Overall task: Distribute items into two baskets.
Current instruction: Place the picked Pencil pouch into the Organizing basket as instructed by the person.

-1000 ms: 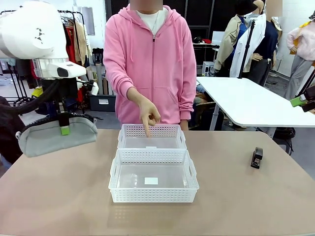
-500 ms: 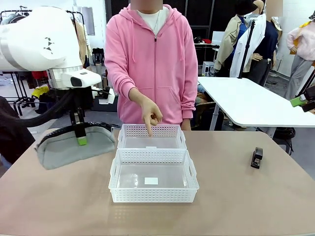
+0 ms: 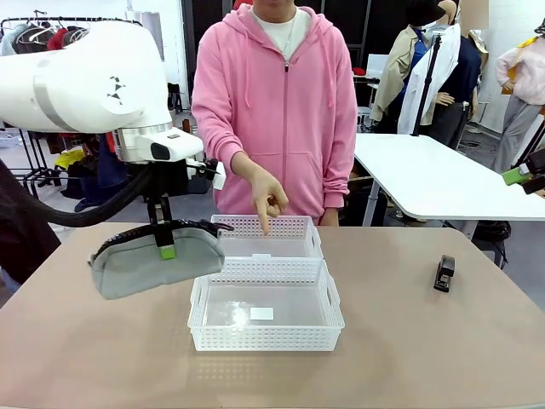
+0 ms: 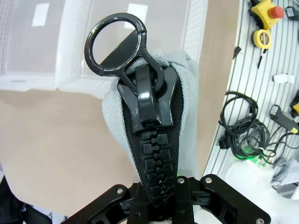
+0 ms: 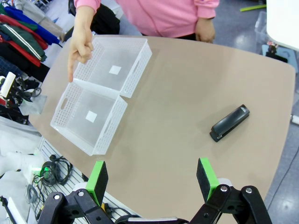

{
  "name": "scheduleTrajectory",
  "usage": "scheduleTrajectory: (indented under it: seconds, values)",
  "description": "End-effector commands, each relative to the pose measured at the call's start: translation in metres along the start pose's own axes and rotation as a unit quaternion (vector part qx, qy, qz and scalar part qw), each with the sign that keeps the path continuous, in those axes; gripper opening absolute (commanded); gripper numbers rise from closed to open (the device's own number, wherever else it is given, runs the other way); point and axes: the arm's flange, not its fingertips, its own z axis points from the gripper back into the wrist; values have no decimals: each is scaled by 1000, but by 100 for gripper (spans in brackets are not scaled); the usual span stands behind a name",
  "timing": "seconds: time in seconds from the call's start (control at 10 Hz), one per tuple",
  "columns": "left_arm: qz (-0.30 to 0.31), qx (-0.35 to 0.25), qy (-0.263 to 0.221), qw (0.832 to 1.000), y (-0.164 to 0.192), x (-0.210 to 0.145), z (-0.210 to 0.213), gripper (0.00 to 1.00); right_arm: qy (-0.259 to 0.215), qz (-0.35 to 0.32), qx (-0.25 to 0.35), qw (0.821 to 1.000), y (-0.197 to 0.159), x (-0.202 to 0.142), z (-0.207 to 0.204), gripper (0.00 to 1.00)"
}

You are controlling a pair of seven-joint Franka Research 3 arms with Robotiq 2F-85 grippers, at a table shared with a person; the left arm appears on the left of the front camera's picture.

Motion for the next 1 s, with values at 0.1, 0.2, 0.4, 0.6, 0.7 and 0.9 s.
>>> scheduleTrajectory:
  seconds: [0.1,0.2,0.4,0.6,0.7,0.9]
  values:
    - [-47,-8,-24,999,-17,27,-10,0,-9,1,9,1000,1,2,0,100]
    - [-51,2,-29,998,-23,37,-12,0,-9,1,9,1000,1,2,0,100]
    - [-60,19,-28,998,-23,62,-17,0,-9,1,9,1000,1,2,0,100]
    - [-65,31,-24,997,-15,83,-18,0,-9,1,9,1000,1,2,0,100]
    - [-64,46,-20,997,-9,93,-20,0,-9,1,9,1000,1,2,0,100]
    - [-74,51,-13,996,0,116,-25,0,-9,1,9,1000,1,2,0,100]
